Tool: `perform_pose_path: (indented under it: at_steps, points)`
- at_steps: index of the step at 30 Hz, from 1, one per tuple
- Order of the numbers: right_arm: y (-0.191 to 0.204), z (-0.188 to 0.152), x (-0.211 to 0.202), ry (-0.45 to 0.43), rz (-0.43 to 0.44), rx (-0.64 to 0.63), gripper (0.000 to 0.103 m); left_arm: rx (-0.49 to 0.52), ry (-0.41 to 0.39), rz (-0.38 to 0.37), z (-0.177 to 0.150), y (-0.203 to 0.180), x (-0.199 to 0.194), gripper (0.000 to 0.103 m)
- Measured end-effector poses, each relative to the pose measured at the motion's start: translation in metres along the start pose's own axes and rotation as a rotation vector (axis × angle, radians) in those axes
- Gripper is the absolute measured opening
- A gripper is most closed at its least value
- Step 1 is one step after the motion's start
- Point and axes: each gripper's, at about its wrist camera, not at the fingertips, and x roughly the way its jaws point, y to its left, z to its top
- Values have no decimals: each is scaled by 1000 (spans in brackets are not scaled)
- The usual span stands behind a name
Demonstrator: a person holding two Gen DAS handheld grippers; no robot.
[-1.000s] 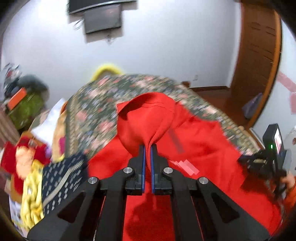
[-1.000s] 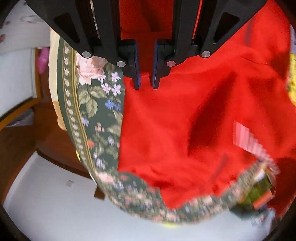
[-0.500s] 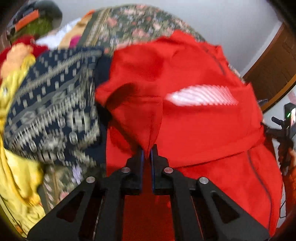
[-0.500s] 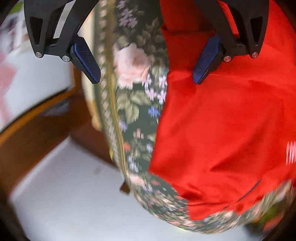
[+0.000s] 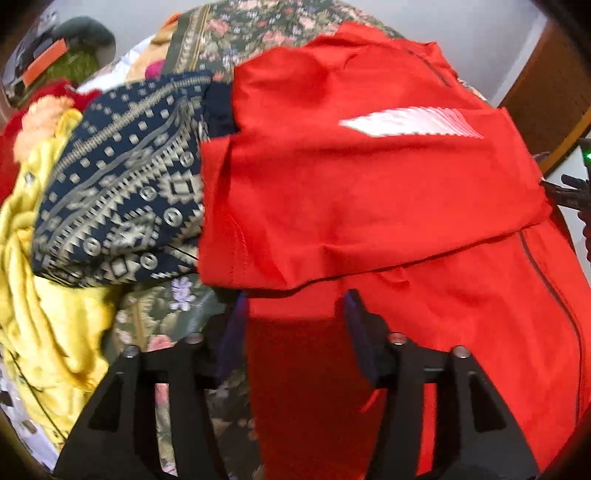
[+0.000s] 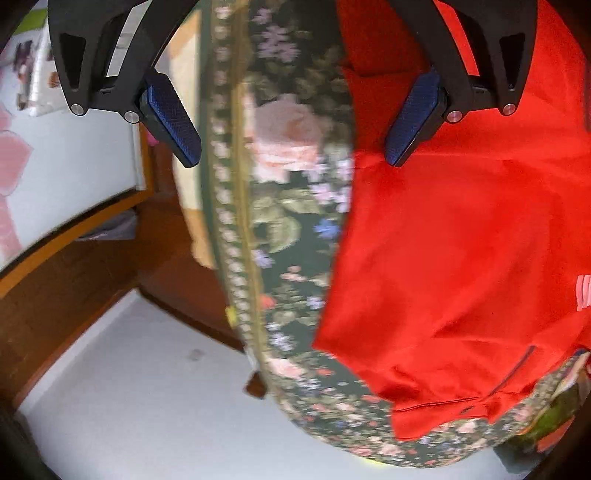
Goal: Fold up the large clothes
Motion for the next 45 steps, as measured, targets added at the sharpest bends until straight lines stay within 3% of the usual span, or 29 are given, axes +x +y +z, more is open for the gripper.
perform_pose_path:
  at_steps: [1,4,11,14,16,21,26,30,32,37,41,45]
  points:
    - [-4,-1,1,7,-36,1,98,5,-19,6,2,1,-8,61]
    - [-17,-3,0,33,-9,42,94,5,-62,17,12,5,-26,62]
    - [-21,9,-64,-98,235,108,92,-44,-163,-3,53,12,-53,75]
    - [-5,22,-71,-116,269,102,92,-40,-181,10,74,9,-49,76]
    - [9,28,-64,-100,257,80,92,-41,-178,16,83,5,-44,76]
    - [40,15,-20,-14,110,-28,92,-18,-137,12,90,-6,-23,76]
    - [6,-7,-5,6,139,26,95,30,-118,41,96,-13,-8,76]
    - [-16,-11,-2,24,75,24,95,37,-113,36,106,-16,1,76]
    - [-23,-8,-5,28,97,35,95,43,-115,32,116,-18,3,76]
    - [-25,21,-31,-63,190,38,95,83,-137,46,150,-23,4,76]
    - [-13,62,-43,-120,318,51,95,115,-151,69,184,-25,6,76]
    - [10,104,-41,-147,410,69,95,115,-163,57,217,-25,15,89]
